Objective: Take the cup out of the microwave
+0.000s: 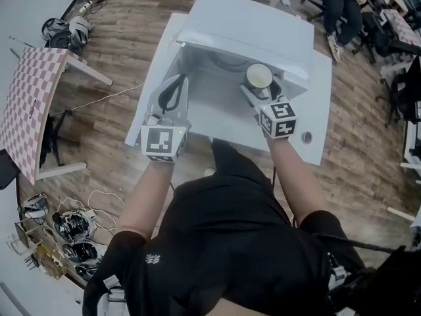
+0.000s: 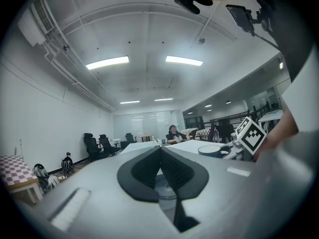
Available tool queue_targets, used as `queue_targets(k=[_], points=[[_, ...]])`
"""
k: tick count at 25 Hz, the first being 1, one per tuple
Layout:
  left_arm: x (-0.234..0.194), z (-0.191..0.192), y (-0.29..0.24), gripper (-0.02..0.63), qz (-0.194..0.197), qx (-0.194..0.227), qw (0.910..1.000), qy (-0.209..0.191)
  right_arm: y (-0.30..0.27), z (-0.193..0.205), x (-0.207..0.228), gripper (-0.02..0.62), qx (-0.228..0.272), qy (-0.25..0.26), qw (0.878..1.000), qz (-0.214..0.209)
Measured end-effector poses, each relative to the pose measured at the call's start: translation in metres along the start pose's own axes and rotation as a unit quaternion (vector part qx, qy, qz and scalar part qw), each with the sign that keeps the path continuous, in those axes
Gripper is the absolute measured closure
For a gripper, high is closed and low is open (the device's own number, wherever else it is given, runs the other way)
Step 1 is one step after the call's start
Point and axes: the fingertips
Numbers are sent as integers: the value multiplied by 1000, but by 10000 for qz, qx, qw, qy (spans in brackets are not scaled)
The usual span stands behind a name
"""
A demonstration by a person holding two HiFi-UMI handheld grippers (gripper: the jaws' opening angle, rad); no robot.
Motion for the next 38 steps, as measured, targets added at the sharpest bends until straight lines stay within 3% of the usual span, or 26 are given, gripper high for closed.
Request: queue_targets(k=[12,38], points=[[-18,-35,-12,600,-80,248,9996,-71,10,-65,2,216,158,-209,9995,-184],[-64,-105,-39,600,-271,430,9982,-324,3,-158,26,215,552,171,9983,-29]])
Point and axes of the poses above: the fingertips, and each gripper's own axes: y backward along the fingers, x to its right, z out of its underside, and after that the axes turned 13 degrees about x, right-handed
